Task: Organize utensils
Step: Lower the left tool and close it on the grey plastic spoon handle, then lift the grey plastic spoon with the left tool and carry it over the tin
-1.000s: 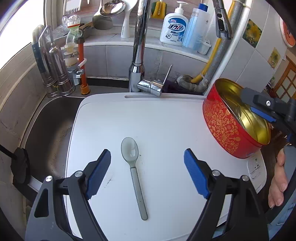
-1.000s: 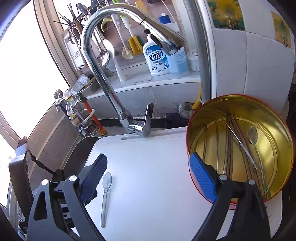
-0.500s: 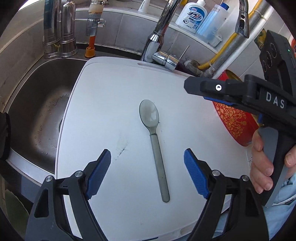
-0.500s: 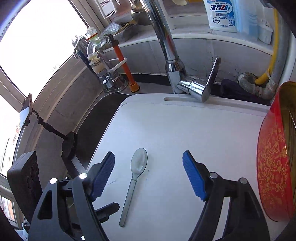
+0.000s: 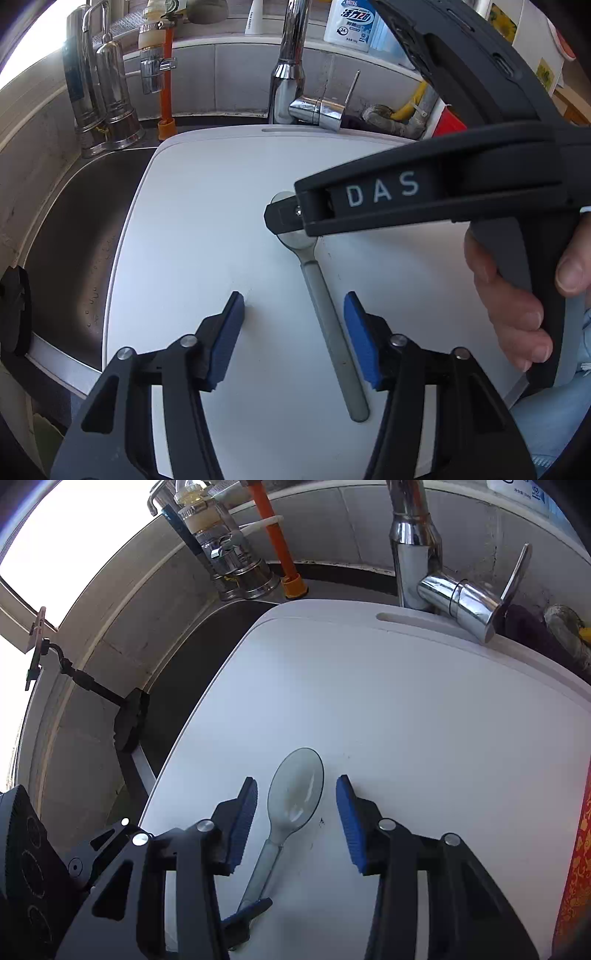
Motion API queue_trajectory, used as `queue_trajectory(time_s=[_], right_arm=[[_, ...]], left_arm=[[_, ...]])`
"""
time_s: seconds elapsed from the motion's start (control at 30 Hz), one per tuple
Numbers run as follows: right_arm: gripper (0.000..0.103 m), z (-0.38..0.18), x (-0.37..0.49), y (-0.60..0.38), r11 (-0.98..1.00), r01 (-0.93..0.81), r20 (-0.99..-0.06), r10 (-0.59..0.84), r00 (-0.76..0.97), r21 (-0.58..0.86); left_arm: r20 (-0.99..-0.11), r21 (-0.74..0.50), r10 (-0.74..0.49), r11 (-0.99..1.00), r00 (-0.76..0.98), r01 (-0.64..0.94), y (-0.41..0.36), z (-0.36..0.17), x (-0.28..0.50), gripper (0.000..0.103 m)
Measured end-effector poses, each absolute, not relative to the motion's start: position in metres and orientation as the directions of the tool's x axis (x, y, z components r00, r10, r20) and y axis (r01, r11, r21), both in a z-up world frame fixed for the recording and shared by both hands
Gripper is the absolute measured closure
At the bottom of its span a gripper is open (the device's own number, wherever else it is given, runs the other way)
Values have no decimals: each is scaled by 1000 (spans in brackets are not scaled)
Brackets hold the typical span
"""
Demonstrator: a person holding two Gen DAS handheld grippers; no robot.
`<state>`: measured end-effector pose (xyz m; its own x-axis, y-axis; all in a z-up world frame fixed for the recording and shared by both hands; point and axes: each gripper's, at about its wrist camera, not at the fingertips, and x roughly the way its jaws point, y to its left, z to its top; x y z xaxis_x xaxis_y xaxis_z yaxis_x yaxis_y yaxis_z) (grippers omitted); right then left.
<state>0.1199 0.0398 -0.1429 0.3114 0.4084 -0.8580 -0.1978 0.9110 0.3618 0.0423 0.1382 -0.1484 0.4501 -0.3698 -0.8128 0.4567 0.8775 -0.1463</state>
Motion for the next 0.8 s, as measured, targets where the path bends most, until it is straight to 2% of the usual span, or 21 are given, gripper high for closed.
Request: queue_trajectory(time_s=[0.03, 0.07, 0.1, 0.43, 0.73, 0.8], right_arm=[[91, -146, 121, 40, 903, -199, -857, 426, 290, 381], [98, -149, 123, 39, 892, -184, -853, 449, 267, 412], [98, -150, 124, 36, 886, -163, -847, 462, 264, 433], [99, -117, 105, 31, 898, -174, -823, 439, 360, 403], [99, -58, 62, -16, 911, -138, -747, 398, 532, 388], [101, -47, 49, -35, 917, -110, -729, 375, 573, 384]], left_arm=[[-810, -160, -380, 876, 447, 456, 140, -148, 43, 70], [-807, -183, -397, 872, 438, 454, 143, -149, 44, 83], [-806, -207, -412, 869, 425, 450, 145, -150, 46, 88], [-793, -207, -423, 864, 438, 460, 142, -135, 40, 90], [-751, -157, -472, 807, 462, 569, 102, -95, 25, 91], [-744, -150, -490, 784, 453, 602, 85, -85, 22, 103]])
